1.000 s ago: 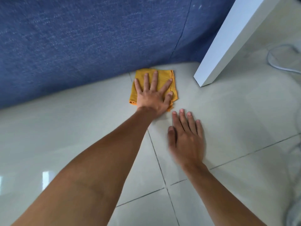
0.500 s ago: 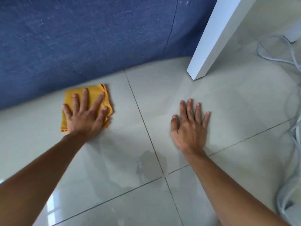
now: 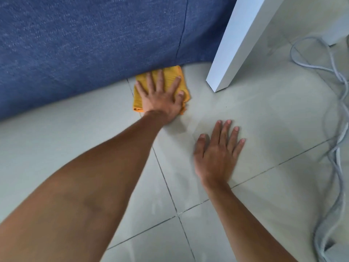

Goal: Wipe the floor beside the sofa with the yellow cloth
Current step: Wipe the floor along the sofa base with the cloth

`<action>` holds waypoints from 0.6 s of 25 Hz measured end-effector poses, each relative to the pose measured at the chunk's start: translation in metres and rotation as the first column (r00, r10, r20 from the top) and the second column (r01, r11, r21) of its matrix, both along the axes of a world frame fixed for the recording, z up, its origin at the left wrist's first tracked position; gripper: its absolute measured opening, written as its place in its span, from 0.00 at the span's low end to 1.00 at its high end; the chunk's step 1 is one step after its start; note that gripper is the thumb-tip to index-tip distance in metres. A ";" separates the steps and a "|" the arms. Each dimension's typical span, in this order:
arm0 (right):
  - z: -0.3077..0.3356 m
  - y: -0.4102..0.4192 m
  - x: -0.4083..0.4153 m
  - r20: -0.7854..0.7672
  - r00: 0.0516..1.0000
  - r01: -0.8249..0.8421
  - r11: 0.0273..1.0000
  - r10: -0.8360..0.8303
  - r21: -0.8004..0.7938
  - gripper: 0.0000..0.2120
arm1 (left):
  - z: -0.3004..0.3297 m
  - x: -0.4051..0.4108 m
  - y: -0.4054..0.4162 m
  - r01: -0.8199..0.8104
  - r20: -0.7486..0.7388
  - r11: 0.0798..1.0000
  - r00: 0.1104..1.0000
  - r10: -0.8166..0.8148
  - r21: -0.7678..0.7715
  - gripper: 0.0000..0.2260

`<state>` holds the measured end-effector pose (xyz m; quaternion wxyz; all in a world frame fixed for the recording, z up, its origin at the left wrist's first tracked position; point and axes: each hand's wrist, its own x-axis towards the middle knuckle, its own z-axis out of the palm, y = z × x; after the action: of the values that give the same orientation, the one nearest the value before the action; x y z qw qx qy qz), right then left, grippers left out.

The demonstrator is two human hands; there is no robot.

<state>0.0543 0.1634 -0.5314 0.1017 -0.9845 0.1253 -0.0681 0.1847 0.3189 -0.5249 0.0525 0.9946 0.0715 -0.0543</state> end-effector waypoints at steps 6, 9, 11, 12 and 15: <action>0.003 -0.012 0.000 0.001 0.998 -0.058 0.997 0.058 0.052 0.27 | -0.002 -0.035 -0.041 0.132 0.036 0.990 0.991 -0.131 -0.042 0.28; 0.008 -0.016 0.000 -0.070 0.991 -0.108 0.993 0.111 0.039 0.27 | -0.004 -0.078 -0.054 0.217 0.079 0.975 0.974 -0.212 -0.048 0.27; 0.011 -0.015 0.000 -0.126 0.982 -0.140 0.990 0.142 0.029 0.27 | -0.003 -0.100 -0.045 0.237 0.090 0.970 0.969 -0.231 -0.055 0.27; 0.010 -0.018 0.003 -0.151 0.978 -0.143 0.990 0.145 0.023 0.27 | -0.005 -0.109 -0.040 0.224 0.103 0.973 0.971 -0.217 -0.060 0.27; 0.014 -0.017 -0.005 -0.173 0.972 -0.160 0.987 0.158 0.002 0.27 | -0.005 -0.152 -0.013 0.164 0.121 0.985 0.980 -0.157 -0.050 0.26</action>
<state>0.0492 0.1468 -0.5178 0.0898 -0.9942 0.0540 0.0248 0.0331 0.3056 -0.5300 0.0819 0.9965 -0.0139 -0.0023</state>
